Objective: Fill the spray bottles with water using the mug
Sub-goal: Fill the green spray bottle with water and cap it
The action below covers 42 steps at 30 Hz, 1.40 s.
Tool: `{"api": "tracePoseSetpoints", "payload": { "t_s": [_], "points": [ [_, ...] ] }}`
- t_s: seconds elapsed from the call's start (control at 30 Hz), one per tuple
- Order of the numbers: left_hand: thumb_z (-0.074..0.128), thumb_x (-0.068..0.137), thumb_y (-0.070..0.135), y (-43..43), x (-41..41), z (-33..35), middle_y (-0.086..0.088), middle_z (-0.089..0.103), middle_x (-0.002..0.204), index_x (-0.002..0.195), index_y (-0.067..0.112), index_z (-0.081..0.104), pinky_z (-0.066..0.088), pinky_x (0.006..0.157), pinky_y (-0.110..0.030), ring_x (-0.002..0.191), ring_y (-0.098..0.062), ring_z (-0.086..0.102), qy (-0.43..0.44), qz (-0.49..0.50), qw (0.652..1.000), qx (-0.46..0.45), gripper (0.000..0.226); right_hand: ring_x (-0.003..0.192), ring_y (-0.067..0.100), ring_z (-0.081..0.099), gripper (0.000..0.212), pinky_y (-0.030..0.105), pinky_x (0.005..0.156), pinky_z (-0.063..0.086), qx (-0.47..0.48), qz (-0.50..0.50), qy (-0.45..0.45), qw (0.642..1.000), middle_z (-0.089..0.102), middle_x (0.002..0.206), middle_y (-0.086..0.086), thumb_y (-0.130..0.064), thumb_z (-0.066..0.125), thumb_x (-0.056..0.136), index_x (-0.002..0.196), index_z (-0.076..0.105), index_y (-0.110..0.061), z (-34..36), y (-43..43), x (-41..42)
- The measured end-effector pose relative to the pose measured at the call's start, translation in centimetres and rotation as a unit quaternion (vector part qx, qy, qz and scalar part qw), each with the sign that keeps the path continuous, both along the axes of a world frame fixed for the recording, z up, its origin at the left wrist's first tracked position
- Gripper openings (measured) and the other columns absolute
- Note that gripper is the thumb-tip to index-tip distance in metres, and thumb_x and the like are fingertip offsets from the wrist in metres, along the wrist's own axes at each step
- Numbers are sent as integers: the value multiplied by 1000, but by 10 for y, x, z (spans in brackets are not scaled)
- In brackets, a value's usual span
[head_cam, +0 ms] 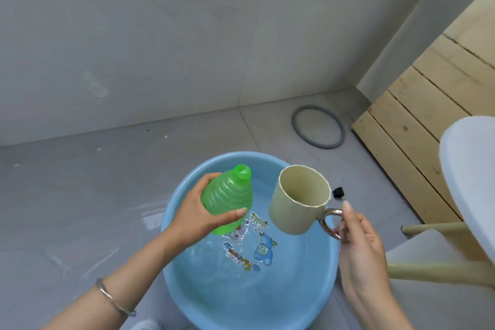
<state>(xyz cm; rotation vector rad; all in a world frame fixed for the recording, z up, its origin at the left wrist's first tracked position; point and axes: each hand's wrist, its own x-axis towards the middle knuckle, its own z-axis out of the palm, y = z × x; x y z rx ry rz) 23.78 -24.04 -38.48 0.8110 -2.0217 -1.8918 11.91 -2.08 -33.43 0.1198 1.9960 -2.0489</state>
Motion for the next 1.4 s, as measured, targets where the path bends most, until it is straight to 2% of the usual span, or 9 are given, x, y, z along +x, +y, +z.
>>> {"api": "tracePoseSetpoints", "payload": {
  "t_s": [0.13,0.4,0.63,0.7,0.83,0.97,1.1,1.3,1.4],
  "points": [
    [89,53,33,4,-10,62,20,71,93,111,28,59,48,70,-8,81,5,66,53,-3,998,-13,66,55,5,40,41,25,72,31,-85,-13,33,996,43,53,-9,-52,65,64,62,44,-16,60,0,3],
    [83,45,52,24,-10,158,15,73,99,109,35,61,49,71,-10,86,2,68,114,0,993,-17,70,58,6,38,30,25,71,31,-147,-43,126,980,41,55,-9,-40,55,80,65,44,-18,157,40,4],
    [83,47,52,73,-20,199,10,74,101,112,34,61,52,75,-17,92,-6,70,141,-23,990,-9,71,61,5,39,57,24,73,32,-92,-128,157,975,44,58,-15,-79,69,47,61,50,-27,183,99,-8],
    [83,47,51,87,-26,209,10,74,99,112,32,61,52,72,-15,90,-5,70,150,-36,988,-3,72,59,2,41,49,21,71,33,-94,-161,149,971,46,58,-16,-73,68,56,61,54,-26,182,112,-13],
    [84,47,50,115,-37,223,7,74,99,113,29,61,51,70,-13,88,-5,70,160,-59,985,-4,74,62,6,40,33,20,68,33,-78,-233,157,956,48,56,-14,-37,55,94,64,49,-22,174,137,-22],
    [84,48,52,136,-45,231,7,73,100,114,30,61,52,72,-16,91,-7,70,158,-76,984,-3,74,61,6,41,38,17,62,32,-59,-268,146,950,49,52,-15,-34,52,96,63,44,-18,167,155,-28],
    [85,51,49,159,-54,244,10,73,98,115,28,61,51,71,-14,89,-5,70,167,-97,981,-4,71,65,7,42,36,16,62,32,-41,-274,131,952,50,67,-4,-32,49,98,65,45,-17,164,168,-31],
    [83,62,35,197,-59,262,9,72,101,115,29,59,50,70,-12,89,-3,69,183,-126,975,1,58,73,9,49,24,17,65,36,17,-193,79,978,58,77,-2,-29,51,97,82,57,-11,170,185,-30],
    [84,62,35,217,-60,270,9,71,103,117,29,58,51,71,-13,92,-3,68,191,-144,971,1,61,81,14,53,14,16,66,38,78,-154,118,978,59,84,-2,-25,58,93,91,58,-11,184,210,-24]
  ]
}}
